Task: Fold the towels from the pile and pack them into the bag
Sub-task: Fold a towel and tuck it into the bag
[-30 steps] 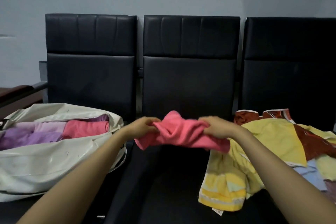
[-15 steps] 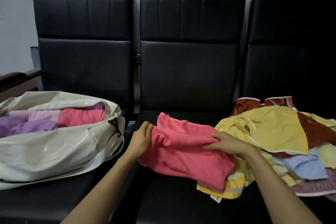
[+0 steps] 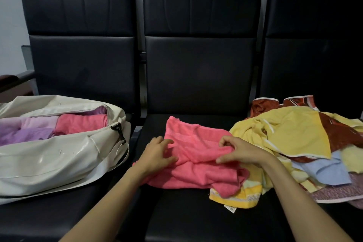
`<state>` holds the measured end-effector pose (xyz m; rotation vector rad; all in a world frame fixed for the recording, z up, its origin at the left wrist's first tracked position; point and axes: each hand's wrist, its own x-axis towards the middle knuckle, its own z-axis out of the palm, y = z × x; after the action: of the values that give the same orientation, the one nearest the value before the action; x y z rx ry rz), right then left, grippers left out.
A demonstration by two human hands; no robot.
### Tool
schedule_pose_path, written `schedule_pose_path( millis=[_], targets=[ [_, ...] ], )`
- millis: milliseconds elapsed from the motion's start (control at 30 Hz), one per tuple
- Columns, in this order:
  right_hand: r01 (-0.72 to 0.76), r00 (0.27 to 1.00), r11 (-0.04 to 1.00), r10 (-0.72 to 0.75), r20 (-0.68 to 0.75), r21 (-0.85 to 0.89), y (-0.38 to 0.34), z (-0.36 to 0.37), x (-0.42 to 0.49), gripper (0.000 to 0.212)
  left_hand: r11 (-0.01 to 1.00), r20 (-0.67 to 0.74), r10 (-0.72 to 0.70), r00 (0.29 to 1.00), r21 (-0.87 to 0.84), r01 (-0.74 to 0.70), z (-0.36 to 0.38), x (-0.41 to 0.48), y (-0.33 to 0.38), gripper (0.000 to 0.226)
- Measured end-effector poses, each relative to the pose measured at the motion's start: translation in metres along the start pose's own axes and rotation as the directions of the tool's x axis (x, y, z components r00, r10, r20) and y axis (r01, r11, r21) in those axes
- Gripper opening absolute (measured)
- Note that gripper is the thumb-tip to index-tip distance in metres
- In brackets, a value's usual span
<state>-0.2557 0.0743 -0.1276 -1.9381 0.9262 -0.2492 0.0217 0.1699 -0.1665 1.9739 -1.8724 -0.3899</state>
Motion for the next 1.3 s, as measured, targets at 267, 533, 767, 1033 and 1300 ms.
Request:
schedule_pose_path(
  millis=[267,533,767,1033,1300],
  targets=[
    [0.275,0.961,0.961,-0.275,-0.041,0.004,-0.037,0.003,-0.020,0.010,0.793,0.160,0.275,0.948,-0.595,-0.129,0.003,-0.001,0.085,0.030],
    [0.185,0.962,0.962,-0.220,-0.163,-0.201,-0.030,0.011,-0.013,0.028,0.912,-0.133,0.168,0.977,-0.354,-0.205,0.009,-0.001,0.074,0.034],
    [0.103,0.993,0.990,-0.108,-0.052,-0.093,-0.021,0.012,-0.012,0.022,0.974,-0.150,0.174,0.973,-0.121,-0.193,0.006,-0.009,0.078,0.030],
    [0.167,0.946,0.965,-0.099,-0.308,0.201,-0.019,0.003,-0.019,0.010,0.919,0.070,0.077,0.995,-0.391,-0.044,-0.023,0.003,0.071,0.028],
    [0.109,0.886,0.989,-0.053,-0.462,0.096,-0.001,-0.014,0.000,0.007,0.763,0.144,0.117,0.983,-0.647,0.003,-0.042,0.041,0.037,0.031]
  ],
)
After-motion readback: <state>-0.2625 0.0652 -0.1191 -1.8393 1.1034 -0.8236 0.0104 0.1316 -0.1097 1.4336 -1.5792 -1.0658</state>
